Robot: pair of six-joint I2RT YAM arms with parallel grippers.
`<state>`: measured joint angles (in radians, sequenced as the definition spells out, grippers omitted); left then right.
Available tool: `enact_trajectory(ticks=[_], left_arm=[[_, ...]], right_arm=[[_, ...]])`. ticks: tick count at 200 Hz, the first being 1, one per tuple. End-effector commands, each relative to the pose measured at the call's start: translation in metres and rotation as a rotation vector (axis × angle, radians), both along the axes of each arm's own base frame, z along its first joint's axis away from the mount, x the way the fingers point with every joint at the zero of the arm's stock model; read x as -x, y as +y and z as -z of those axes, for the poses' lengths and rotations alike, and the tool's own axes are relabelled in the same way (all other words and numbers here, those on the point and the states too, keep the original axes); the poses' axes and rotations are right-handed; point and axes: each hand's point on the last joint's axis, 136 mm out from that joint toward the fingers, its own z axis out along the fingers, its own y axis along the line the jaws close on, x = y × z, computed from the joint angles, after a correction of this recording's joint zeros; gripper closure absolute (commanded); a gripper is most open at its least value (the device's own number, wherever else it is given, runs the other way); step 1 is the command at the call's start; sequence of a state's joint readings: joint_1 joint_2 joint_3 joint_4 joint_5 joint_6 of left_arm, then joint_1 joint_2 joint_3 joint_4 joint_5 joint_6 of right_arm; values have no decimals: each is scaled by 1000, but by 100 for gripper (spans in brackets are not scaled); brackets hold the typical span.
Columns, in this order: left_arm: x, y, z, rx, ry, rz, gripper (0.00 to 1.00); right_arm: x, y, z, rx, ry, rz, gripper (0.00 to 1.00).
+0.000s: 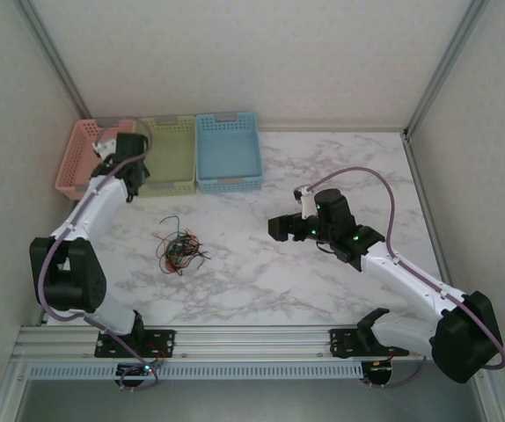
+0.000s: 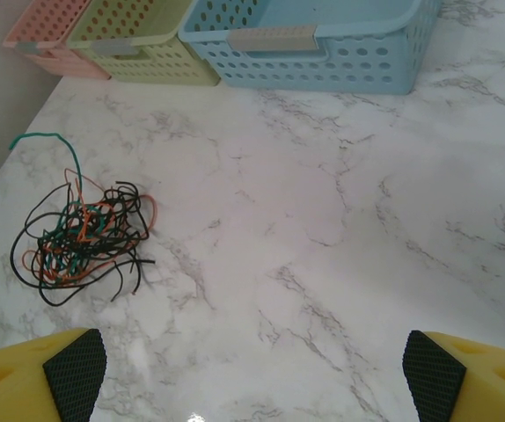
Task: Untangle the cables
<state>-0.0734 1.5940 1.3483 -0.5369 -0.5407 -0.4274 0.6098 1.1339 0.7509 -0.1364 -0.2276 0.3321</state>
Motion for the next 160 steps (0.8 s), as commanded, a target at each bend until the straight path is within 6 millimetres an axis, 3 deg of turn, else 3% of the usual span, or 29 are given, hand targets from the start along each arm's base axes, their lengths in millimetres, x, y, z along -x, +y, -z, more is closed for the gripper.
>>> enact_trajectory(ticks=[1, 26, 86, 128, 160], left_arm=[[-28, 5, -3, 52, 26, 39, 8], [-66, 11, 2, 99, 44, 76, 9], [-129, 20, 53, 245, 137, 194, 10], [-155, 21, 85, 293, 197, 247, 10], [-159, 22, 105, 321, 236, 252, 10]], right_arm=[[2, -2, -13, 13, -44, -2, 9], [3, -7, -13, 35, -55, 1, 9], [6, -9, -13, 54, -63, -9, 9], [5, -7, -10, 50, -52, -14, 8], [5, -7, -16, 41, -64, -11, 8]])
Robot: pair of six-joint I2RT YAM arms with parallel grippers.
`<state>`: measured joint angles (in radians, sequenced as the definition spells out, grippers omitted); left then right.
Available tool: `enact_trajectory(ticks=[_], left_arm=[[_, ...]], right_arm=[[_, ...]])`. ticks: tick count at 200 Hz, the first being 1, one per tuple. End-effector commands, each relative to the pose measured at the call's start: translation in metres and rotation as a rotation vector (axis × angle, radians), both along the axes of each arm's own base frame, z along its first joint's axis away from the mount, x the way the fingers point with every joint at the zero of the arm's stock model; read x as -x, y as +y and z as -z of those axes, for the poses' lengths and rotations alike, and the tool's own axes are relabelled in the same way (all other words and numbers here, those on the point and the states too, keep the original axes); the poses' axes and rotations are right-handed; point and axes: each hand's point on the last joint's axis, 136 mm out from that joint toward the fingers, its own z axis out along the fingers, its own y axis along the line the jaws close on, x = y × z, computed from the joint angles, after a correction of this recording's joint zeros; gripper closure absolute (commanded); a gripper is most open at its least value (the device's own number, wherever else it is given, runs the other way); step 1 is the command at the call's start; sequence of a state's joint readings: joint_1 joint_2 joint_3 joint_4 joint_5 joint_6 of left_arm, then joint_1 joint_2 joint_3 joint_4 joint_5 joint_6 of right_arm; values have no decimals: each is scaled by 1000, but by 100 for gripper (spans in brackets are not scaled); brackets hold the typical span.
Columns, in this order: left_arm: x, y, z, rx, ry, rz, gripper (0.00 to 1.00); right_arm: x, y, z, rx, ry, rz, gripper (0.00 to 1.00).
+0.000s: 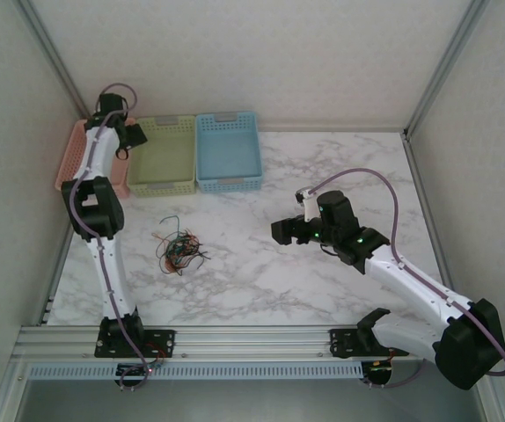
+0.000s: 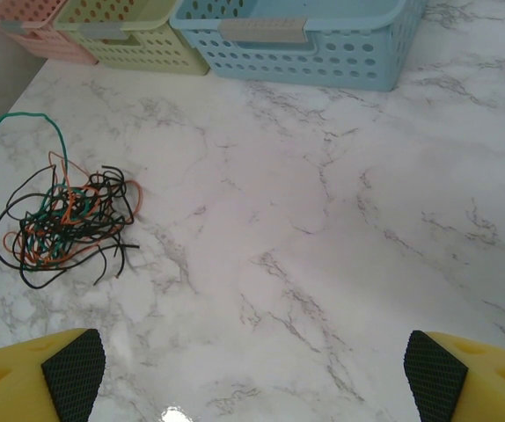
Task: Untangle the cables
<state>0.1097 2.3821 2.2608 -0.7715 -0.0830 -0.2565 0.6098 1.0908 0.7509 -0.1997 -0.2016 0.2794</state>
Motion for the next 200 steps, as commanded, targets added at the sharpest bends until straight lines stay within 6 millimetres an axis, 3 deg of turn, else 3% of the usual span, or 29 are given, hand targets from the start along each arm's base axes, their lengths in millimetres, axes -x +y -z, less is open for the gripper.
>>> enact_trajectory(ticks=[1, 47, 89, 148, 200], left_arm=[[8, -1, 17, 49, 73, 35, 10], [6, -9, 31, 97, 88, 53, 14], [5, -11, 41, 110, 109, 62, 29], [0, -21, 49, 127, 110, 82, 42], [0, -30, 51, 97, 121, 114, 67]], right_arm=[[-2, 3, -15, -10, -38, -4, 8], [-1, 3, -17, 2, -36, -11, 8], [-1, -4, -25, 22, -67, 5, 8], [1, -7, -27, 25, -75, 9, 8], [-1, -12, -27, 46, -95, 29, 8]])
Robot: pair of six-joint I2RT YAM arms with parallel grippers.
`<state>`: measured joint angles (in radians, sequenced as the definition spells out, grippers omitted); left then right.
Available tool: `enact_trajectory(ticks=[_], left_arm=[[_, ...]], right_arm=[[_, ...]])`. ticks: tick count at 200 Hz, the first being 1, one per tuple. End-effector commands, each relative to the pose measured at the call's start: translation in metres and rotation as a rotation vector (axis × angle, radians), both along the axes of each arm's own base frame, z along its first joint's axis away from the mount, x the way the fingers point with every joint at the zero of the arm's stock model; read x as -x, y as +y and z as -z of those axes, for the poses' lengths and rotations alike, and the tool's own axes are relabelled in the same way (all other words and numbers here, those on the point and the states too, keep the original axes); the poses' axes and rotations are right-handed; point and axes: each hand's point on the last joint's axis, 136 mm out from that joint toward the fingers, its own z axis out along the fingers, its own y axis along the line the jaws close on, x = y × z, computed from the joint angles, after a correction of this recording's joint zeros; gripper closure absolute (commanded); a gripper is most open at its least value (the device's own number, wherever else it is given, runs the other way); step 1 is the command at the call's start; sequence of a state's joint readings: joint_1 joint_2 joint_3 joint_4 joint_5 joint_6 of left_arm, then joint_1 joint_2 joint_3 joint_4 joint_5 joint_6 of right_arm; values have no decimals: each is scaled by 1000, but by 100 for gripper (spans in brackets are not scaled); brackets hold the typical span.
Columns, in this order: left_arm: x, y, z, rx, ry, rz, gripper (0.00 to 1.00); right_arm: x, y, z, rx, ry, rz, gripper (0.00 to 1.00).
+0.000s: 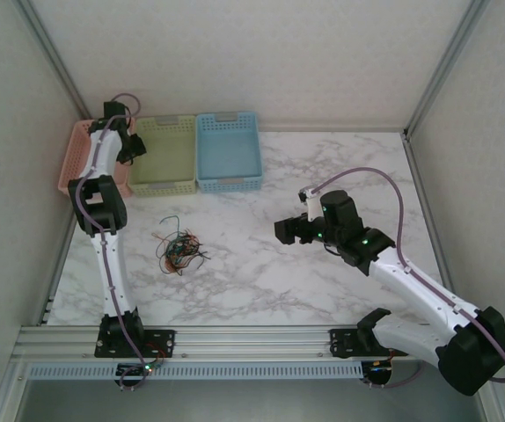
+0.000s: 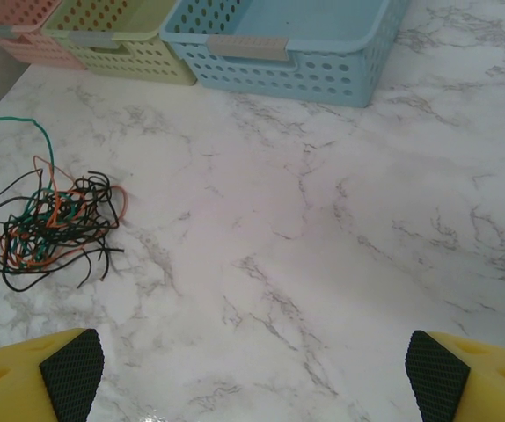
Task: Untangle the cables
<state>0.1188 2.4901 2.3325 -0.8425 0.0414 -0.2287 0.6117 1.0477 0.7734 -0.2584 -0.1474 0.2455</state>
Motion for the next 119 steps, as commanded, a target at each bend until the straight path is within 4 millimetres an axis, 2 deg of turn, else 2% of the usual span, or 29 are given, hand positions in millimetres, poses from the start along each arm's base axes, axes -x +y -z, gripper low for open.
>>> enact_trajectory(ticks=[1, 50, 78, 119], left_arm=[[-1, -14, 6, -6, 22, 38, 68], [-2, -45, 11, -21, 33, 124, 88], [-1, -70, 8, -36, 35, 176, 90], [4, -131, -1, -50, 30, 298, 91]], right_arm=[[-2, -2, -16, 5, -50, 5, 8], [-1, -3, -17, -2, -55, 11, 7], [0, -5, -17, -4, -62, 16, 7], [-1, -6, -18, -5, -71, 24, 7]])
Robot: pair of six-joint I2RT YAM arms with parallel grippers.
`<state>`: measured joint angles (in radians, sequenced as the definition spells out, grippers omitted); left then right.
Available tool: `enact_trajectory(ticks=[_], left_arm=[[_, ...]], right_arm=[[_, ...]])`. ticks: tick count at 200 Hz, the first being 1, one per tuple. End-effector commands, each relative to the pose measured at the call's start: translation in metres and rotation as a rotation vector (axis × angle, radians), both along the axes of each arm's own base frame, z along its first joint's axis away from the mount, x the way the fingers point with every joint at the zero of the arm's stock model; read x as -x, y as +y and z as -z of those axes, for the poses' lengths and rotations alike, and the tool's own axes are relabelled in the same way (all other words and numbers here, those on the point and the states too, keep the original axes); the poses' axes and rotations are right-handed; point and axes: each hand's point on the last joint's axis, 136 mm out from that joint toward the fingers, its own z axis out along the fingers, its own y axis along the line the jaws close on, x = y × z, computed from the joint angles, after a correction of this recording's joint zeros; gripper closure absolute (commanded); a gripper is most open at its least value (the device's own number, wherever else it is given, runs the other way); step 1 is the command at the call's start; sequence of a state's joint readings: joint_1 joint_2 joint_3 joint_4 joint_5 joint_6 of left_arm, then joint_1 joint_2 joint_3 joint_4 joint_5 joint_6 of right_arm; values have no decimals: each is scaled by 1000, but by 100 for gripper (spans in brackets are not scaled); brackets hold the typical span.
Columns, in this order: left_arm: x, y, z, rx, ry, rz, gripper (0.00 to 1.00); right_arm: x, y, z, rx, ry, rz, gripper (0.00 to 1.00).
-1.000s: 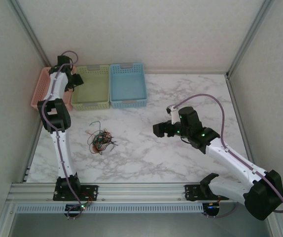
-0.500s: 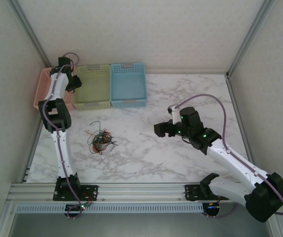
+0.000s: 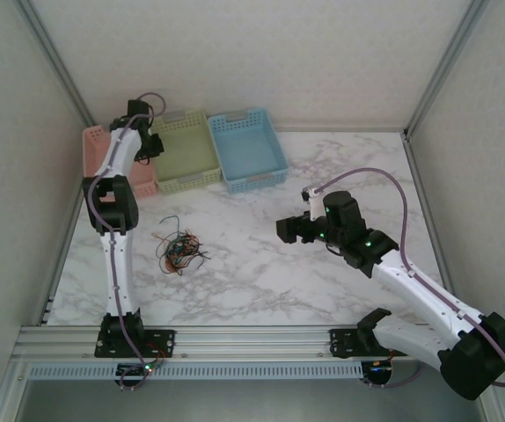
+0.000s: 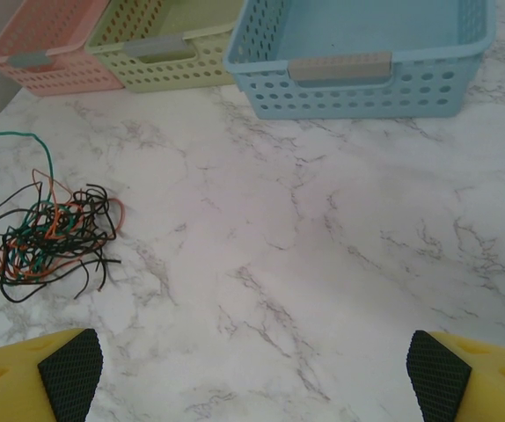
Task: Untangle the cables
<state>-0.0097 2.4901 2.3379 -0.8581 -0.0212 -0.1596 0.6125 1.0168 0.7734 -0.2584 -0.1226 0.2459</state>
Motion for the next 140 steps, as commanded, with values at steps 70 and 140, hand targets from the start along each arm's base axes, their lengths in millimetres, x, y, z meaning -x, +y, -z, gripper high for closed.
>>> enact_trajectory(ticks=[70, 140], left_arm=[[19, -143, 0, 10, 18, 220, 90], [24, -185, -6, 26, -5, 186, 89]], right_arm=[[0, -6, -9, 6, -41, 21, 8], [-2, -20, -17, 10, -100, 87, 6]])
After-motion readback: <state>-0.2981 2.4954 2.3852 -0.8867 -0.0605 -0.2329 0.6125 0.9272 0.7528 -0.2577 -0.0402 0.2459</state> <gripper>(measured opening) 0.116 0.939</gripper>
